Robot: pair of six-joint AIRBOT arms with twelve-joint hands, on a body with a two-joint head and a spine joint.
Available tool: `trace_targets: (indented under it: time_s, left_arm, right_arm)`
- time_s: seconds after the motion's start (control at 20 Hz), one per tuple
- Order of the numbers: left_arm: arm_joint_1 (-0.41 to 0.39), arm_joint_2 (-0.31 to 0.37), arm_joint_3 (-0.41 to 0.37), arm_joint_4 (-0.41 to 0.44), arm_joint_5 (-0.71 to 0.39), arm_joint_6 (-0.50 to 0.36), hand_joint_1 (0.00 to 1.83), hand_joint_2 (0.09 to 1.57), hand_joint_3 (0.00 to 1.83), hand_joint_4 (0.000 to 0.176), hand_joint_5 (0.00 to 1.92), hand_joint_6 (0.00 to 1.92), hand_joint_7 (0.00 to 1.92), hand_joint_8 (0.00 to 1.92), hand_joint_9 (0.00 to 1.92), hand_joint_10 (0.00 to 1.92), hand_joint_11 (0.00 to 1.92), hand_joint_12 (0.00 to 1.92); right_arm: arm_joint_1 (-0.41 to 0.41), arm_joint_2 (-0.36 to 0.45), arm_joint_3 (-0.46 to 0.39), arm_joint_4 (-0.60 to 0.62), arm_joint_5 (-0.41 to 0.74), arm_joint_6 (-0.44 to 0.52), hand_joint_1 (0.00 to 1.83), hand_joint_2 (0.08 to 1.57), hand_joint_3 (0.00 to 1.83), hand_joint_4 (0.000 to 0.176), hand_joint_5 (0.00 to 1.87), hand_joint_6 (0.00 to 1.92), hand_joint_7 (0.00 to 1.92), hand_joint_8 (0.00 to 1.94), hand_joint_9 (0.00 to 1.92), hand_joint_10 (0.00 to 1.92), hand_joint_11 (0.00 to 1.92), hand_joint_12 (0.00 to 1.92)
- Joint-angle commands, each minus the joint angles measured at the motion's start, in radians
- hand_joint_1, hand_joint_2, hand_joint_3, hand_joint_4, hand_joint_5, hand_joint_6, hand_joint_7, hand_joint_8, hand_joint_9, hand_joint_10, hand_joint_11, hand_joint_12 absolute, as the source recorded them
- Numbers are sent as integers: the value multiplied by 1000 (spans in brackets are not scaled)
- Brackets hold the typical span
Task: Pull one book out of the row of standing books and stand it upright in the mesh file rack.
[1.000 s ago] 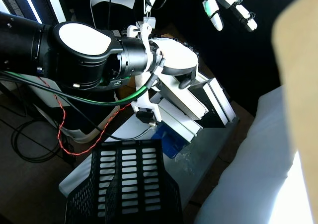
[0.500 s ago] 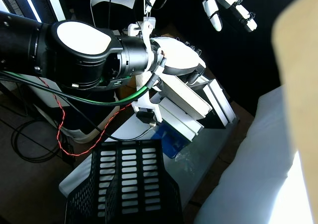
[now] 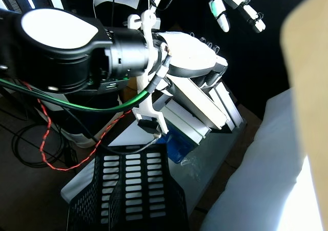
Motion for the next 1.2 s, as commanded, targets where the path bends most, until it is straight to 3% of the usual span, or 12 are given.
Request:
trace_targets:
  time_s: [0.0,0.05,0.15,0.2,0.3,0.45,0.6,0.7,0.8,0.9,0.95,1.15]
  left_arm:
    - [-7,0,9,-25,-127,-4,569,1406,5,19,70,1,0,0,0,0,0,0]
    - [-7,-1,10,-25,-128,-3,545,1409,6,24,60,1,0,0,0,0,0,0]
    - [-8,-2,11,-24,-126,-3,536,1405,4,31,54,0,0,0,0,0,0,0]
    - [-8,-2,11,-23,-125,-3,522,1407,4,29,48,0,0,0,0,0,0,0]
    - [-9,-3,11,-23,-124,-3,524,1411,6,24,57,5,0,0,0,0,0,0]
    - [-9,-5,13,-23,-123,-3,562,1402,0,31,69,8,9,3,0,0,0,0]
    - [-12,-6,13,-19,-119,-3,526,1412,5,39,65,4,6,1,0,0,0,0]
    - [-13,-7,13,-18,-117,-3,541,1412,4,36,65,4,0,0,0,0,0,0]
    - [-14,-7,13,-18,-115,-3,563,1409,2,32,65,3,0,0,0,0,0,0]
    - [-17,-9,13,-17,-114,-2,564,1410,2,32,64,2,0,0,0,0,0,0]
    - [-17,-11,14,-16,-113,-2,562,1409,2,37,60,0,0,0,0,0,0,0]
    - [-39,-15,15,-1,-95,3,563,1411,2,41,53,0,0,0,0,0,0,0]
  right_arm:
    - [18,24,3,31,-26,-7,1149,1249,6,0,801,1334,681,1453,380,1536,22,1921]
    - [28,30,2,34,-28,-8,1145,1261,6,0,812,1343,623,1502,358,1567,4,1921]
    - [56,50,-1,43,-30,-8,1200,1212,0,0,900,1036,751,1517,603,1743,327,1921]
    - [69,61,-4,44,-35,-10,1204,1201,0,0,917,1008,767,1496,576,1705,202,1921]
    - [93,78,-11,47,-48,-24,1187,1210,1,0,901,1100,717,1488,459,1611,14,1921]
    - [116,95,-14,96,-60,-75,1210,1179,0,0,847,1094,909,1308,715,1501,151,1921]
    - [148,119,-19,114,-75,-91,1339,1204,3,0,799,1194,851,1323,657,1513,26,1920]
    - [168,135,-26,114,-86,-98,1206,1213,3,0,916,1201,674,1364,411,1322,0,1892]
    - [179,150,-34,114,-94,-107,1339,1203,0,0,817,1260,806,1255,696,1470,300,1771]
    - [191,172,-50,104,-111,-116,1327,1230,3,0,820,1335,720,1294,622,1522,246,1763]
    - [198,188,-60,86,-122,-116,1228,1214,0,0,881,1288,718,1282,550,1304,95,1831]
    - [202,257,-111,40,-152,-115,1318,1200,0,0,792,1196,853,1290,677,1464,185,1879]
